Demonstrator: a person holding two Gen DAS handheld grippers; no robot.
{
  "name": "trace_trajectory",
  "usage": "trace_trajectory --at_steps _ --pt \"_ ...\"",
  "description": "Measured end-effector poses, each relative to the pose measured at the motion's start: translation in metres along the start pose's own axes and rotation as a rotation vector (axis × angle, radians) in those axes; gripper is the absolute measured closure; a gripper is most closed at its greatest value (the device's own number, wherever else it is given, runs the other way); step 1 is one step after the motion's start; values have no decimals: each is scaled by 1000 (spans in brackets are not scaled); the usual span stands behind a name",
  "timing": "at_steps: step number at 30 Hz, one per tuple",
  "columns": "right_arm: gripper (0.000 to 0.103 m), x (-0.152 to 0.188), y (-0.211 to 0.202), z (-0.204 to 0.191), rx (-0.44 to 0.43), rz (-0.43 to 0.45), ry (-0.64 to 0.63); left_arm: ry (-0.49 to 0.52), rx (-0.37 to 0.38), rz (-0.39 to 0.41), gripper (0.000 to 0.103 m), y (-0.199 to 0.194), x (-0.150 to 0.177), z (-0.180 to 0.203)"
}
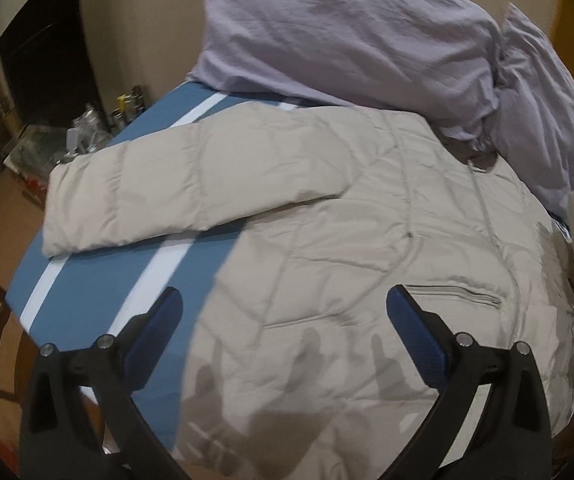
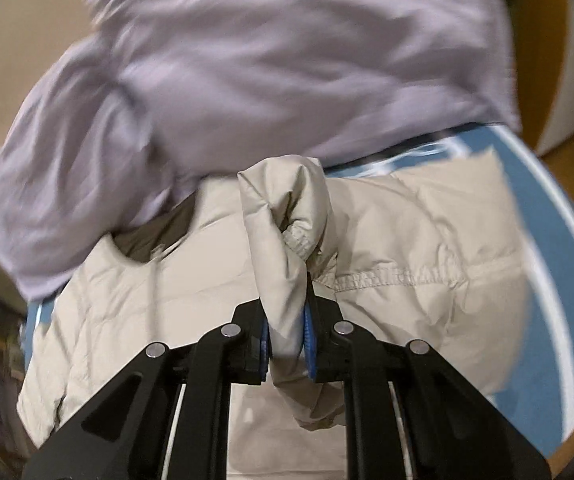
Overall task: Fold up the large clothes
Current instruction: 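Fold the gripped sleeve across the jacket body and release it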
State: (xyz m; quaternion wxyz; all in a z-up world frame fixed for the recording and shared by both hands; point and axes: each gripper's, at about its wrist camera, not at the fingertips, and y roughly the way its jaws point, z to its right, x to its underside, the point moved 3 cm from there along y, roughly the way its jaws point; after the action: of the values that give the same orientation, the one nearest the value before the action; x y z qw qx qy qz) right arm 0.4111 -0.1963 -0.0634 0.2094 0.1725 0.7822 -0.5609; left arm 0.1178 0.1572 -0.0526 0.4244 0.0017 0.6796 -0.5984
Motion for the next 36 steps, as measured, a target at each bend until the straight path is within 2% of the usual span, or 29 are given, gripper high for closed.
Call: trace_trajectory --at_steps 8,14,21,25,27,30,36 --pt "89 34 32 -101 -124 -107 -146 -63 -56 -1 2 -4 3 -31" --pt "89 47 52 -144 -165 -156 -183 -89 -80 -1 2 -6 4 -43" --pt "87 65 84 -152 -157 -226 -196 -101 -86 -5 2 -3 4 -46" --pt "68 61 65 -154 -212 -211 -230 -111 -91 -7 2 0 2 -48" --pt "66 51 48 -151 -240 -151 -227 -140 -84 -16 2 4 -1 -55" --pt "62 37 32 -137 -202 -50 -219 -188 -78 -24 2 10 -5 -68" --pt "61 50 58 -118 -127 -112 -211 -216 -114 -16 2 21 -20 -97"
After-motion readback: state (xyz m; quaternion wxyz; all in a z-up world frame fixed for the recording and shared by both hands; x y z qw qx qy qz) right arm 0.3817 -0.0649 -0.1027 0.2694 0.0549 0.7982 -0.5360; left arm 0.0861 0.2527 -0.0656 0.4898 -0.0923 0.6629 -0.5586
